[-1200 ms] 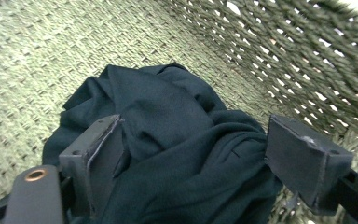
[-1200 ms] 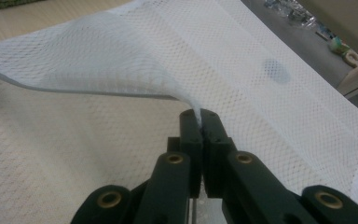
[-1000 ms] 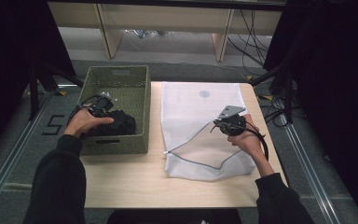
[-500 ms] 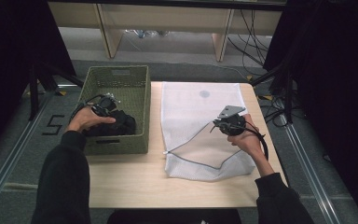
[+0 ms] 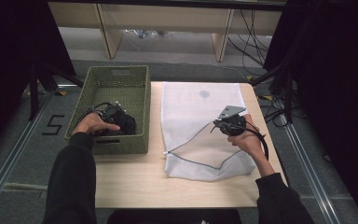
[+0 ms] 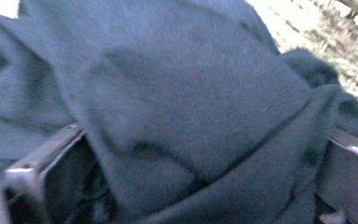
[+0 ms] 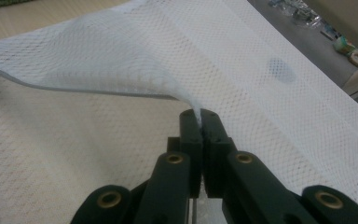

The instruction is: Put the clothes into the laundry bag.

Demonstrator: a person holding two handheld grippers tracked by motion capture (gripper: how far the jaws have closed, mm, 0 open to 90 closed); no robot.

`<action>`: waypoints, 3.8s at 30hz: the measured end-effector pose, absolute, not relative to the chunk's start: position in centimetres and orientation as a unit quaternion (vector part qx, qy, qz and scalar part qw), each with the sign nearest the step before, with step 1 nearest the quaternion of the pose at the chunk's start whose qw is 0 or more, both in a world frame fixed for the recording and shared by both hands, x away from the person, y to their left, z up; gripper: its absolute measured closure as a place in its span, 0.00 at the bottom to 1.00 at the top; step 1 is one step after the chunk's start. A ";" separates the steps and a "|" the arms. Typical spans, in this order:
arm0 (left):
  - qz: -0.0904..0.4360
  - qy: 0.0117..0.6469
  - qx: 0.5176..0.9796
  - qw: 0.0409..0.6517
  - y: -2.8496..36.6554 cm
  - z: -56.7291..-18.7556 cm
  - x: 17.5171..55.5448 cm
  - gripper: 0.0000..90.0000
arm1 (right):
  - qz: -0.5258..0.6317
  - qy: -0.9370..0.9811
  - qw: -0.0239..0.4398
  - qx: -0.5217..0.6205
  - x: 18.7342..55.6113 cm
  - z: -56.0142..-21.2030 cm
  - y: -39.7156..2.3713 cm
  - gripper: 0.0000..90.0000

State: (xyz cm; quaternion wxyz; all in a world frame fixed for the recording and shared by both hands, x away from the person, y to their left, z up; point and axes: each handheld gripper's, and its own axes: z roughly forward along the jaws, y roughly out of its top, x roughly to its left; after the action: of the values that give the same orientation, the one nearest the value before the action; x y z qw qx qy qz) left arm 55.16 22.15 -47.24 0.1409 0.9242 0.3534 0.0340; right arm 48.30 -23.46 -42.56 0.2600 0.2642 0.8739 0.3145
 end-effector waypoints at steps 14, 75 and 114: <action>0.048 0.432 0.885 0.163 22.8 -46.3 55.4 0.64 | 0.319 0.870 0.257 0.276 48.2 -42.4 -23.5 1.00; 0.122 0.462 0.860 0.177 23.7 -46.5 55.5 0.69 | 0.319 0.871 0.257 0.273 48.3 -42.4 -24.0 1.00; 0.144 0.472 0.767 0.409 25.4 -34.5 51.5 0.71 | 0.335 0.861 0.267 0.275 48.5 -41.5 -24.4 1.00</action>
State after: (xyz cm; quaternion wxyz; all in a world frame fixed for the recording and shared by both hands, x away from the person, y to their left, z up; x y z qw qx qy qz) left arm 51.54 25.42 -34.53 0.4091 0.7673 0.4723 0.1439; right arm 48.54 -24.43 -41.47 0.2670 0.2747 0.8609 0.3348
